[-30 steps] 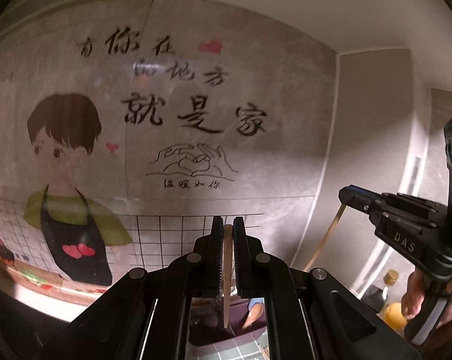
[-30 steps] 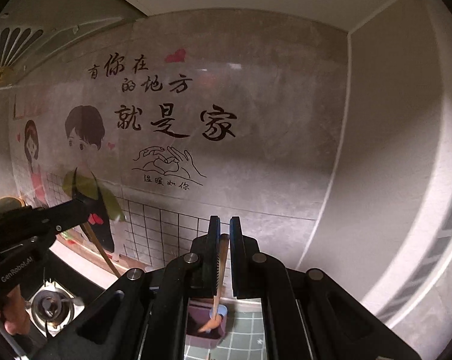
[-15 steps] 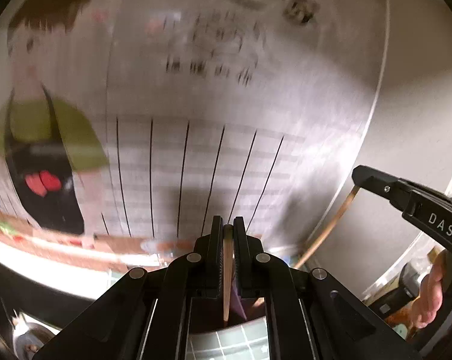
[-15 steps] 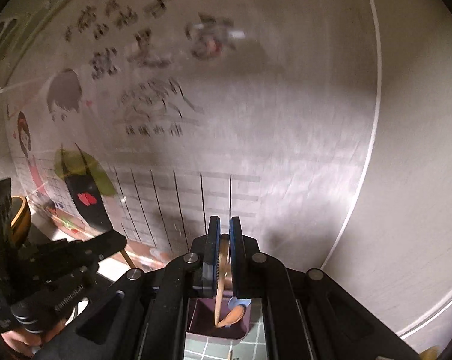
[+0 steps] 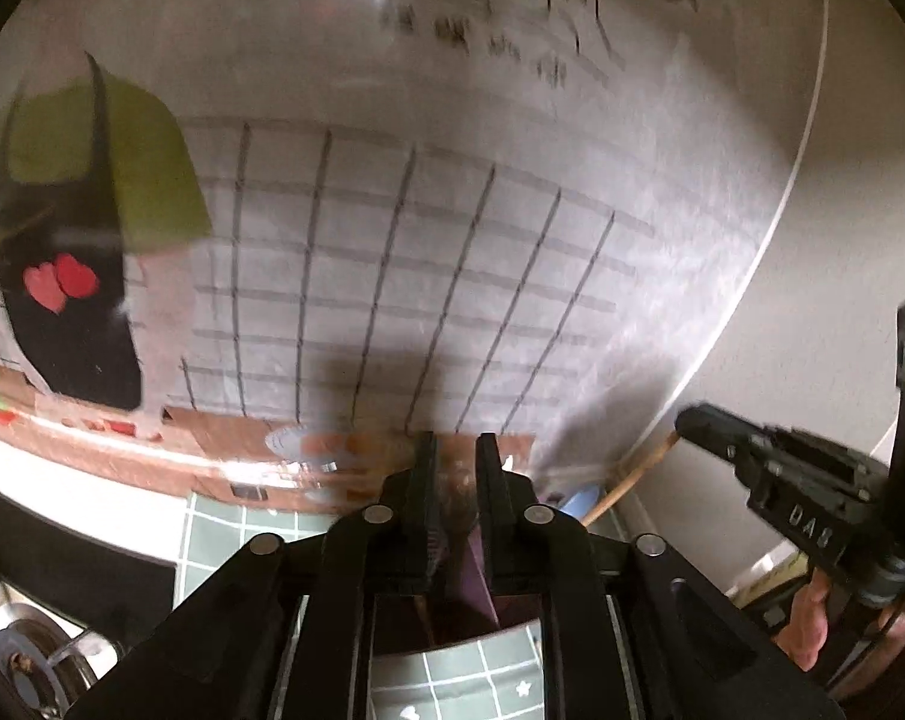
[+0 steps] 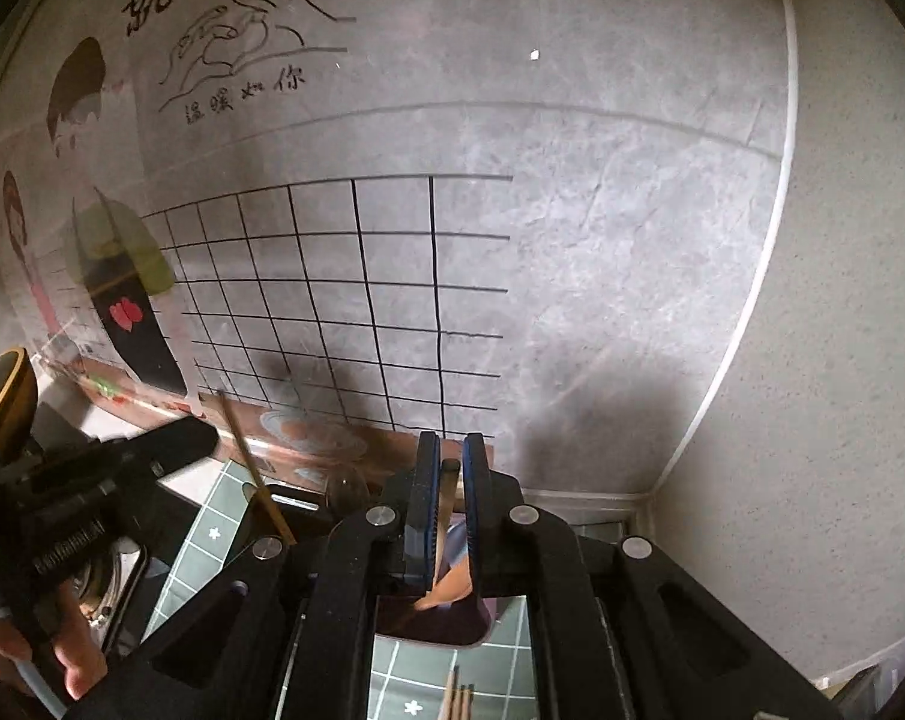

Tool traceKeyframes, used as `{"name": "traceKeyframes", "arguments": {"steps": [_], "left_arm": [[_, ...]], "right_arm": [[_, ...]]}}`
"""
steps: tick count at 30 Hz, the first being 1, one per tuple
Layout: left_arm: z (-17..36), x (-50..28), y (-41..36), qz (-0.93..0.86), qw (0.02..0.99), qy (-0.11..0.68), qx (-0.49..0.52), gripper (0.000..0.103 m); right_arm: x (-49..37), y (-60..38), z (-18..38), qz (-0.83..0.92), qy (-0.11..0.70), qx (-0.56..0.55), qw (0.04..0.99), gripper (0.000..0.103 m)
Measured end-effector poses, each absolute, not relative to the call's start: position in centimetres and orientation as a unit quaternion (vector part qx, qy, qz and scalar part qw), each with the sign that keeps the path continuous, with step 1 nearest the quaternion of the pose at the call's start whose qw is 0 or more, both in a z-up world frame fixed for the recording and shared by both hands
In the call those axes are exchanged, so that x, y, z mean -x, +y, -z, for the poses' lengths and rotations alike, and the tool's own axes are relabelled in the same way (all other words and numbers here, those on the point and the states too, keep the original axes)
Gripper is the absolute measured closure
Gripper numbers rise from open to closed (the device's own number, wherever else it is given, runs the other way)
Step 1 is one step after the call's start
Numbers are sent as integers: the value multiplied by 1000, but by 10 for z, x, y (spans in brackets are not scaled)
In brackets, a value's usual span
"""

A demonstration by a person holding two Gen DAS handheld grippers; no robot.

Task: Organize utensils
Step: 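Open both tools to release the chopsticks and pull back over the mat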

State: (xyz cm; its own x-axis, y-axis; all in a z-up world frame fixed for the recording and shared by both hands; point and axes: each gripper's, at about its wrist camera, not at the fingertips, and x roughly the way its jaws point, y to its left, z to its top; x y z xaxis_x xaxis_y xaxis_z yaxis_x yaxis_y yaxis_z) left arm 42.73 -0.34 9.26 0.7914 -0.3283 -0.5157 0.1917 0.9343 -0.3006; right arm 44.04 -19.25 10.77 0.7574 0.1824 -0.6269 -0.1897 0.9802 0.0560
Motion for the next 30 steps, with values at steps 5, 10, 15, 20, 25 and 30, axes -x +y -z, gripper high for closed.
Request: {"name": "traceKeyframes", "arguments": {"steps": [5,10,15,20,25,30], "left_arm": [[-117,-409,10,146,941,272,143,71],[-113,-377,18,118,950,257,130,65],[-77,-339,15,127,936,307,115,58],[-32,-288,-3,137,927,339,81,58],[18,-241,-30,142,903,393,97,58],[52,-209,-53,130,890,429,90,58]], "right_arm": [[-419,-200,-129,-76,304,21,949,71],[-386,-209,-138,-51,296,31,953,67],[-341,-218,-121,-35,317,23,947,67],[-288,-229,-88,-18,353,13,935,62],[-238,-253,-39,-6,401,-4,916,62],[-210,-270,5,-14,437,-29,899,61]]}}
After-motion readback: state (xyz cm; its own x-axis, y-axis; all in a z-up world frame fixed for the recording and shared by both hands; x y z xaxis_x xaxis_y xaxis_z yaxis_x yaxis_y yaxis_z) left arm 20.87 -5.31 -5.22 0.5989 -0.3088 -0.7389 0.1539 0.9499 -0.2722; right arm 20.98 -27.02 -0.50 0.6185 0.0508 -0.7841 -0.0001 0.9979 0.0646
